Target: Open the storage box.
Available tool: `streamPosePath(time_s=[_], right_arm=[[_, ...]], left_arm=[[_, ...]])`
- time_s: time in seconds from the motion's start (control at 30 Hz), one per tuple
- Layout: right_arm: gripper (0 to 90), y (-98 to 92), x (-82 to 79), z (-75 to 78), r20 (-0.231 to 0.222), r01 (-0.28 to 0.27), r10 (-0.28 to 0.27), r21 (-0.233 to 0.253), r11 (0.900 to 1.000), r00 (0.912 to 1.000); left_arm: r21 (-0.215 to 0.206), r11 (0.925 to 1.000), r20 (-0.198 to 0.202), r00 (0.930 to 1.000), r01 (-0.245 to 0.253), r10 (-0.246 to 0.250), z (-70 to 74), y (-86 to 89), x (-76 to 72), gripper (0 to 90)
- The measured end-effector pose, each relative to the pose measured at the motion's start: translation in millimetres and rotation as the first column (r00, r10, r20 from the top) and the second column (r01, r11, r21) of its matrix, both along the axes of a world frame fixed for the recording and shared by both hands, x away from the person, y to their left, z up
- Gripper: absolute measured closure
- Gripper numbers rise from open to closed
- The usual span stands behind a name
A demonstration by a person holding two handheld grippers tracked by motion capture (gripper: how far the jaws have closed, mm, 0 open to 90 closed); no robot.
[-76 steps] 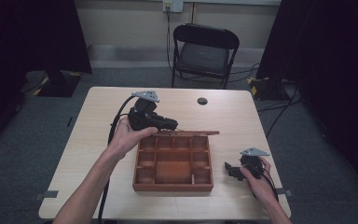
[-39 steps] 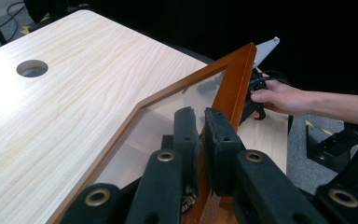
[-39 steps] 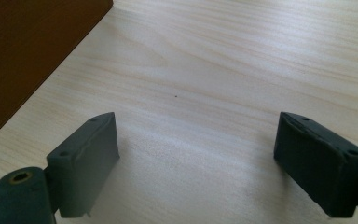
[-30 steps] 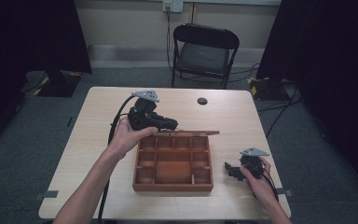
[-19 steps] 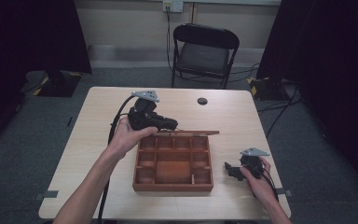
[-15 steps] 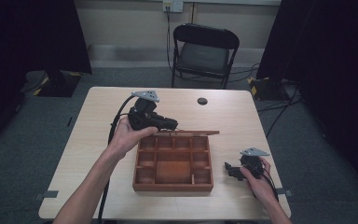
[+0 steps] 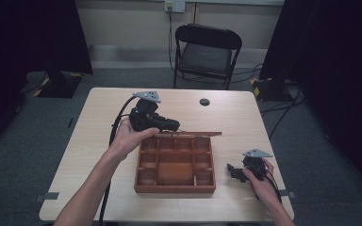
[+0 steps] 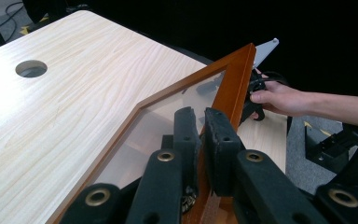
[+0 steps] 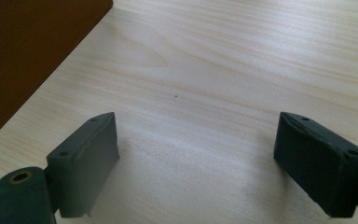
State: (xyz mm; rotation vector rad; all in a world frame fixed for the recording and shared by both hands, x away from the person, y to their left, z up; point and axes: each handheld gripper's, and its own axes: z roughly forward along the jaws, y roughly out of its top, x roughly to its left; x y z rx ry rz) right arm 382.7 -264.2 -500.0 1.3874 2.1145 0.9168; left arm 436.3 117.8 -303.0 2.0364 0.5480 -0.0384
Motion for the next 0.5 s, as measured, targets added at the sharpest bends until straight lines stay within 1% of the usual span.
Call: streamPosePath(time_s=[0.5], right_arm=[[12.8, 0.0, 0.0, 0.0, 0.0, 0.0, 0.0, 0.0, 1.0, 1.0]], left_arm=[[0.003, 1.0, 0.005, 1.0, -0.001, 0.001, 0.4, -0.2, 0.0, 83.9]])
